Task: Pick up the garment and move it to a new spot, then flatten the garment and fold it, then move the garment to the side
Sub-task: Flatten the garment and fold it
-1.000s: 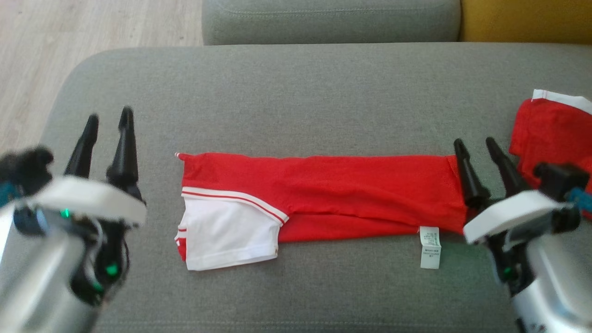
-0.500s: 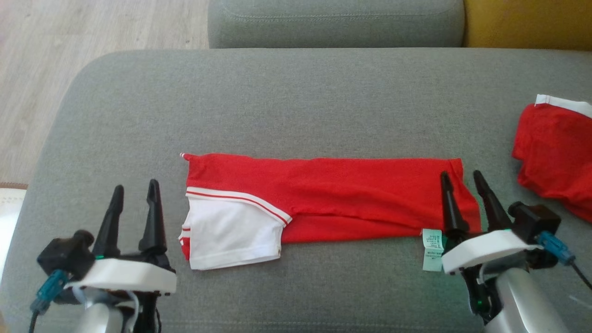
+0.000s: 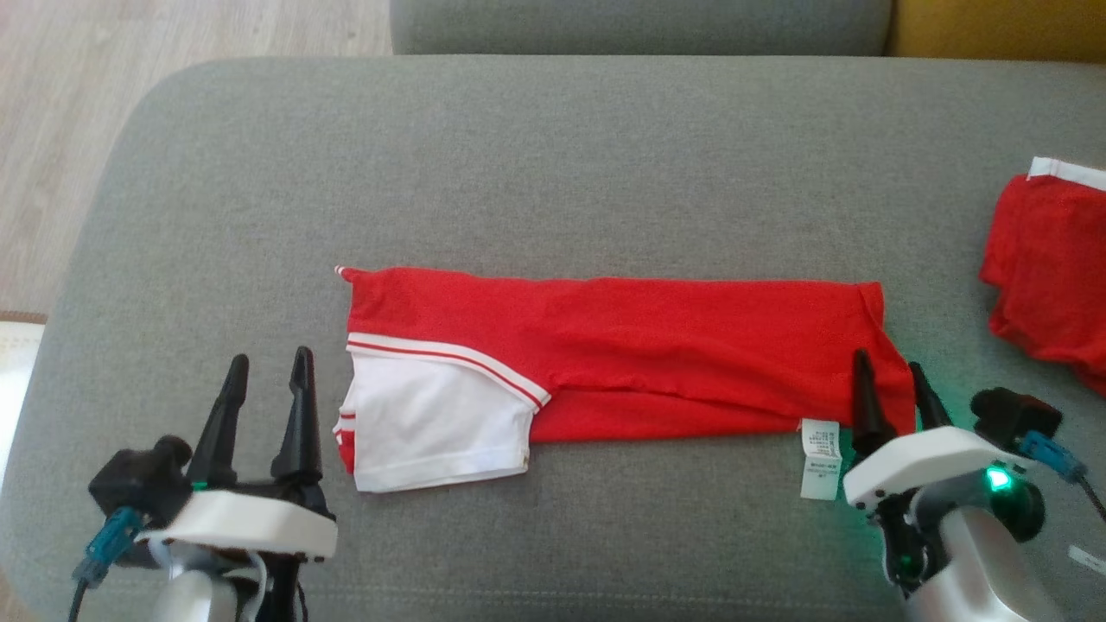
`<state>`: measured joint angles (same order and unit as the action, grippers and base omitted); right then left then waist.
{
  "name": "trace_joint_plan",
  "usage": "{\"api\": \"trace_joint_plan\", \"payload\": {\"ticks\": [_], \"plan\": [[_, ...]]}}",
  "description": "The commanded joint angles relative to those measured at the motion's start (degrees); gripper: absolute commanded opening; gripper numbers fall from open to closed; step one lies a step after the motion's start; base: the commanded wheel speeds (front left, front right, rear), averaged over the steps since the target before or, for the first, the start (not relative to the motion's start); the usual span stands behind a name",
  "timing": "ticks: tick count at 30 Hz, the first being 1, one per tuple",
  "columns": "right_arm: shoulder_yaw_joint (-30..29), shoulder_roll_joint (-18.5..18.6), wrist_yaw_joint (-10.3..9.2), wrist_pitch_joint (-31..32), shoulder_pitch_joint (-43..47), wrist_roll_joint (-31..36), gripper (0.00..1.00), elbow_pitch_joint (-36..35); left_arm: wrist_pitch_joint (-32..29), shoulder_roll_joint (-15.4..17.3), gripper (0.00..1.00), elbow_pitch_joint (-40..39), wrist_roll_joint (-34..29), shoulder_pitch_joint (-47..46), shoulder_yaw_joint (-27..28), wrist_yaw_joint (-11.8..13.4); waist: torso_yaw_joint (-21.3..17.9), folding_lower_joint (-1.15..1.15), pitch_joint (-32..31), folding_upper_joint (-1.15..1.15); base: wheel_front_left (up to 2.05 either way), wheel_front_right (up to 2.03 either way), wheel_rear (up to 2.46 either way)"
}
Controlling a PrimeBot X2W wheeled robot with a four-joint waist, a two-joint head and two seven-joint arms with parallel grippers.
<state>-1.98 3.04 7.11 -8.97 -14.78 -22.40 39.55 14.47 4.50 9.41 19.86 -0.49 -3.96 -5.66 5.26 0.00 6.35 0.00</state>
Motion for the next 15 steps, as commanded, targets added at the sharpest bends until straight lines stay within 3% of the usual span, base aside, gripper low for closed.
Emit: {"api": "trace_joint_plan", "payload": {"ticks": [1,15], "plan": [[1.85,-0.14,0.37,0.07,-2.38,-0.86,1.00,-0.32,0.52,0.02,1.00,-1.65,-0.72,-3.41,2.60,-0.30,0.18,0.00,0.43,0.00,0.00,0.00,0.00],[7.09,-0.15,0.37,-1.19,-8.62,-2.71,1.00,12.51,0.52,-1.08,1.00,-0.54,-1.84,-4.87,4.91,-1.55,0.18,0.00,1.87,0.00,0.00,0.00,0.00]]}}
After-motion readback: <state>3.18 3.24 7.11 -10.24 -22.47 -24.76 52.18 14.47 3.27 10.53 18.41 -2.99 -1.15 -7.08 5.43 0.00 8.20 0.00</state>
